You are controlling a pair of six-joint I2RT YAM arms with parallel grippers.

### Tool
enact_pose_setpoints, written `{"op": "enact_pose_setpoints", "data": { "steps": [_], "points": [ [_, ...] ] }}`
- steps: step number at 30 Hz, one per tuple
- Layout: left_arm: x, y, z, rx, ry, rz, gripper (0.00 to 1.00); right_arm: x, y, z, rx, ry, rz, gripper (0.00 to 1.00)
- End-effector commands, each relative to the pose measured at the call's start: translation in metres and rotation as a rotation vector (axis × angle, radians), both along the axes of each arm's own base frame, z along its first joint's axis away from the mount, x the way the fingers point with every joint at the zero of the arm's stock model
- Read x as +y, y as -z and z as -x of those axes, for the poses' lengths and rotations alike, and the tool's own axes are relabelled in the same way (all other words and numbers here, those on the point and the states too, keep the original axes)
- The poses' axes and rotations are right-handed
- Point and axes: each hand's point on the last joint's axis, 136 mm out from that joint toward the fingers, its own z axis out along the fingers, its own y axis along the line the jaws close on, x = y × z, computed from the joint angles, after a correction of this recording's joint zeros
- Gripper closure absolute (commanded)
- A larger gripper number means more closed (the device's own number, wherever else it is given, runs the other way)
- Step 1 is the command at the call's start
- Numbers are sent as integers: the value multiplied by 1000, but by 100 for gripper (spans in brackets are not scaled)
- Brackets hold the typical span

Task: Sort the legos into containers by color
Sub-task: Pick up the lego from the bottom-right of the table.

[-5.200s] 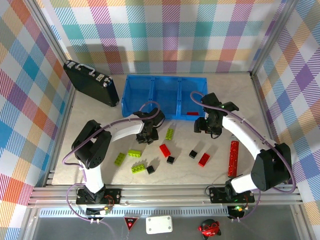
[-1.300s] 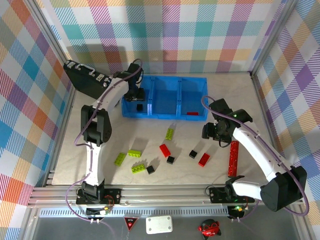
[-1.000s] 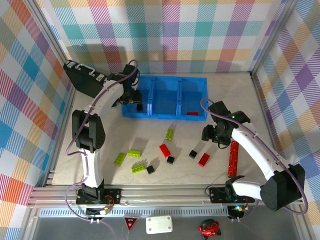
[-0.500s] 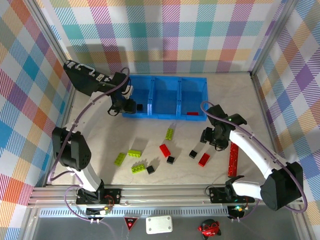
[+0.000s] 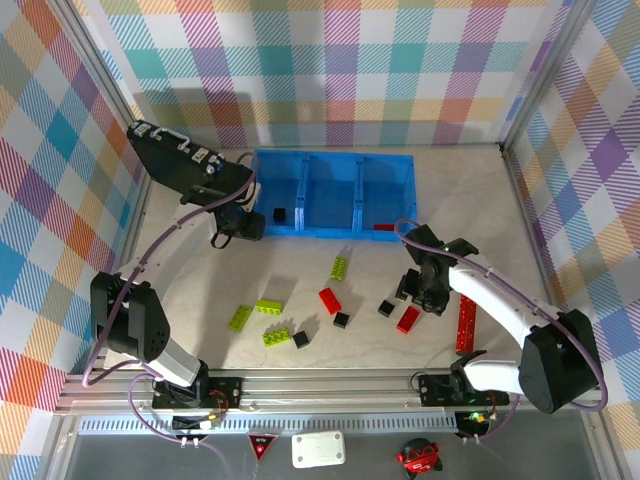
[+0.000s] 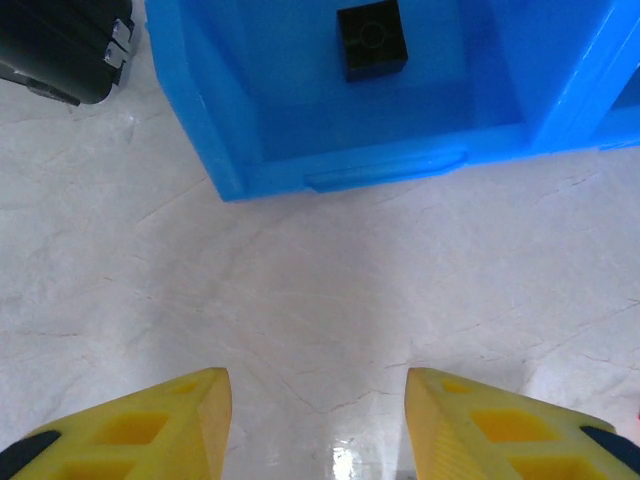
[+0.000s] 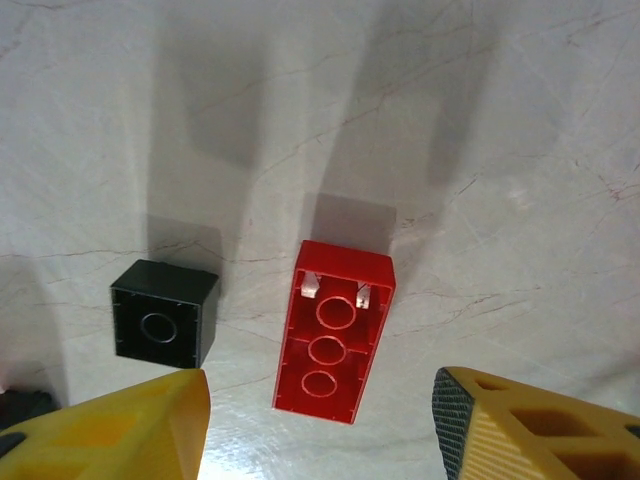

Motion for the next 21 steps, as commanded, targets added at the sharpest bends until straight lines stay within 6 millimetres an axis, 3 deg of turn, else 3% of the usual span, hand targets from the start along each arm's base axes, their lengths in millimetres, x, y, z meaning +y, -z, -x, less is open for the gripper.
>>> {"op": "enact_pose_setpoints", "data": {
  "steps": [1,21],
  "points": [
    [-4,-14,-6,-74,32,30,51,0,11,6,27,35,1,38],
    [-7,-10,-6,-56,46,36,51,4,45,10,87,43,-2,43]
  ]
}}
